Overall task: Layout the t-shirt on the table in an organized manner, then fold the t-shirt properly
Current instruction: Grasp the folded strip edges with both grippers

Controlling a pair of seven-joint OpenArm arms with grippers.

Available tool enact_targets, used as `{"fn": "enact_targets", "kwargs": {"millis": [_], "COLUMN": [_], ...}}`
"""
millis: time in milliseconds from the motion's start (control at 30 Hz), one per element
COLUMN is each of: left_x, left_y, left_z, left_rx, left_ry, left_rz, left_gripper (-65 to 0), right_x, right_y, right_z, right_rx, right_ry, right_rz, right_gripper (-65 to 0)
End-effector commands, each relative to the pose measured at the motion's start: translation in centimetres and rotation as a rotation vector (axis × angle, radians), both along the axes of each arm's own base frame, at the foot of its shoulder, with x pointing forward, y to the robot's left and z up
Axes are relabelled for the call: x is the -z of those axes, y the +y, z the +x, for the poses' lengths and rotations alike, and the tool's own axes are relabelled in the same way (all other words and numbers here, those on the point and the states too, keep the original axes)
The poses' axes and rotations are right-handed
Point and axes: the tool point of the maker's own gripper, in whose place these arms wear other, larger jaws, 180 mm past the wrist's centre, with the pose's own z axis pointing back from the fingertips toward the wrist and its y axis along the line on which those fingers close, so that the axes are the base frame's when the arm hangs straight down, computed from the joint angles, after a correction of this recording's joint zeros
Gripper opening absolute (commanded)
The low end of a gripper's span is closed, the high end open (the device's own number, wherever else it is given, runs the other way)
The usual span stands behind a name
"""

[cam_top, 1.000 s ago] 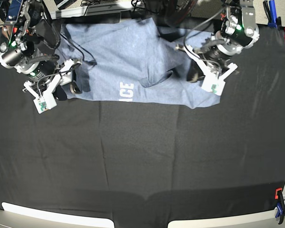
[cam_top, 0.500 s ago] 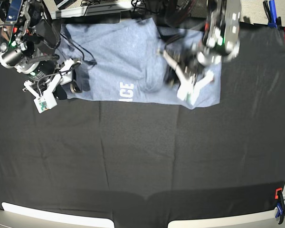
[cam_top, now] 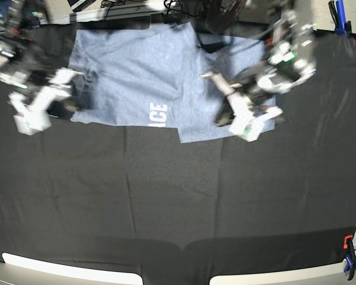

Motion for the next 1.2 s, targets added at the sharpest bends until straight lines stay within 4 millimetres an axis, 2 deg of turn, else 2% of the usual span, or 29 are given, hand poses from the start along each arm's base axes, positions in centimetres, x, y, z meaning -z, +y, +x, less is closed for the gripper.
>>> {"fn": "enact_targets", "kwargs": {"millis": [0, 67, 100, 167, 233, 333, 433, 533, 633, 833, 1033, 1133, 1167], "left_x": [-1.2, -0.6, -0.2, 0.4, 0.7, 0.8, 0.8, 0.8, 0.8, 1.0, 1.1, 1.1, 1.1], "left_y": [0.1, 1.1, 1.4, 1.9, 1.9, 1.9, 1.9, 1.9, 1.9, 2.0, 2.0, 2.0, 2.0], "left_z": [0.0, -0.6, -0.9, -1.5, -1.9, -2.1, -2.1, -2.1, -2.1, -2.2, -2.2, -2.2, -2.2], "left_rx": [0.003, -0.001, -0.010, -0.015, -0.013, -0.013, -0.013, -0.013, -0.013, -0.012, -0.011, -0.011, -0.011], "left_ry": [-0.038, -0.021, -0.005, 0.016, 0.031, 0.035, 0.034, 0.035, 0.035, 0.042, 0.047, 0.047, 0.047], "left_rz": [-0.013, 0.013, 0.019, 0.034, 0.038, 0.037, 0.036, 0.037, 0.037, 0.045, 0.049, 0.049, 0.049], "left_gripper": [-57.6, -45.3, -42.2, -41.4, -41.3, -41.3, -41.4, -41.3, -41.4, -41.4, -41.4, -41.4, -41.4], "right_x": [-1.4, -1.2, -0.8, 0.8, 2.3, 4.0, 6.0, 7.8, 9.2, 10.8, 11.5, 11.7, 11.8], "right_y": [-1.2, -3.8, -4.9, -6.6, -7.5, -7.5, -7.4, -6.4, -4.5, -1.5, 2.1, 3.0, 3.2], "right_z": [0.2, -0.4, -0.8, -1.5, -2.1, -2.9, -4.0, -4.7, -5.2, -3.9, -3.5, -3.5, -3.5], "right_rx": [0.011, 0.055, 0.071, 0.099, 0.133, 0.156, 0.182, 0.175, 0.130, 0.127, 0.127, 0.128, 0.129], "right_ry": [-0.043, -0.017, 0.009, 0.082, 0.131, 0.188, 0.252, 0.313, 0.364, 0.362, 0.359, 0.357, 0.360], "right_rz": [-0.004, -0.008, 0.000, 0.034, 0.130, 0.286, 0.330, 0.365, 0.387, 0.408, 0.505, 0.530, 0.531], "right_gripper": [-35.4, -32.2, -30.1, -28.1, -28.1, -28.1, -28.2, -28.2, -28.2, -28.4, -28.4, -29.0, -31.2]}}
